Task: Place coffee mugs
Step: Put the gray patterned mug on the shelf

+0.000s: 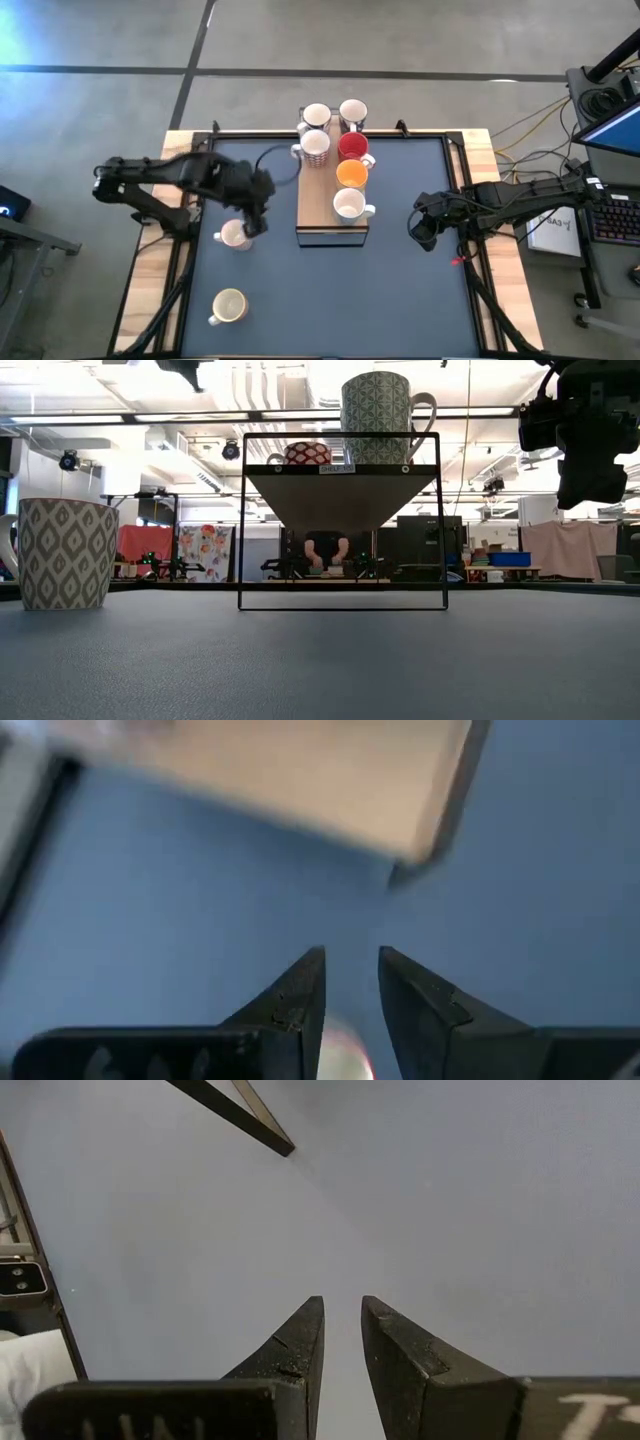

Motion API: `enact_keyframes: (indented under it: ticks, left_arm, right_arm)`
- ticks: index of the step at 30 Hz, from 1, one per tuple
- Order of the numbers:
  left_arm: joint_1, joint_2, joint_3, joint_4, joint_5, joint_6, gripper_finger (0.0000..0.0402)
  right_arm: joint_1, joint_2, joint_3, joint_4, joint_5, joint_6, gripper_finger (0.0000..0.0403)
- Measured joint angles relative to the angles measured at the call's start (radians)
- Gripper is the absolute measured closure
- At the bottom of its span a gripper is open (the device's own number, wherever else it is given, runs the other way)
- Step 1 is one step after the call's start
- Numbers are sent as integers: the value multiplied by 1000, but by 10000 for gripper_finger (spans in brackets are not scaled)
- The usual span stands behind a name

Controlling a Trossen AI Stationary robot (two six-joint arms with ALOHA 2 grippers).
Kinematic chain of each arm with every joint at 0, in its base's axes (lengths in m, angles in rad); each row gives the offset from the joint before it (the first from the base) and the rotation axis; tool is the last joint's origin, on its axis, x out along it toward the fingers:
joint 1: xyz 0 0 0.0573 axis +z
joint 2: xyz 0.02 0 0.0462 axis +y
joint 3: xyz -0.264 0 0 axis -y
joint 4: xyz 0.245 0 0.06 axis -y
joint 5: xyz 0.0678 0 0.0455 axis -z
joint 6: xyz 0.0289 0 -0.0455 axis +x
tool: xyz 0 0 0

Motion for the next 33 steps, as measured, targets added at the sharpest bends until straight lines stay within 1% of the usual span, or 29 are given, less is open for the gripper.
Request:
enact_keyframes:
  ticks: [3, 5, 9, 12, 16, 18, 21, 26, 33]
  left_arm:
    - [-61, -1, -34, -93, 2, -144, 324]
    - [-90, -6, -72, -124, 30, -217, 324]
    - [-142, -51, -194, -119, 71, -271, 324]
    - [-170, -111, -311, -58, 79, -298, 320]
    - [-178, -206, -477, 76, 108, -317, 314]
    - [-178, -243, -546, 145, 124, -322, 313]
    - [-178, -267, -623, 206, 126, -328, 313]
    - [-178, -244, -692, 221, 125, -378, 313]
    - [-178, -177, -707, 242, 129, -383, 313]
  right_arm:
    - [0, 0, 0, 0, 0, 0, 342]
    - [0, 0, 0, 0, 0, 0, 342]
    - [0, 0, 0, 0, 0, 0, 342]
    - [0, 0, 0, 0, 0, 0, 342]
    - [0, 0, 0, 0, 0, 0, 342]
    - [0, 0, 0, 0, 0, 0, 342]
    - [0, 0, 0, 0, 0, 0, 342]
    - [0, 0, 0, 0, 0, 0, 342]
    - [0, 0, 0, 0, 0, 0, 342]
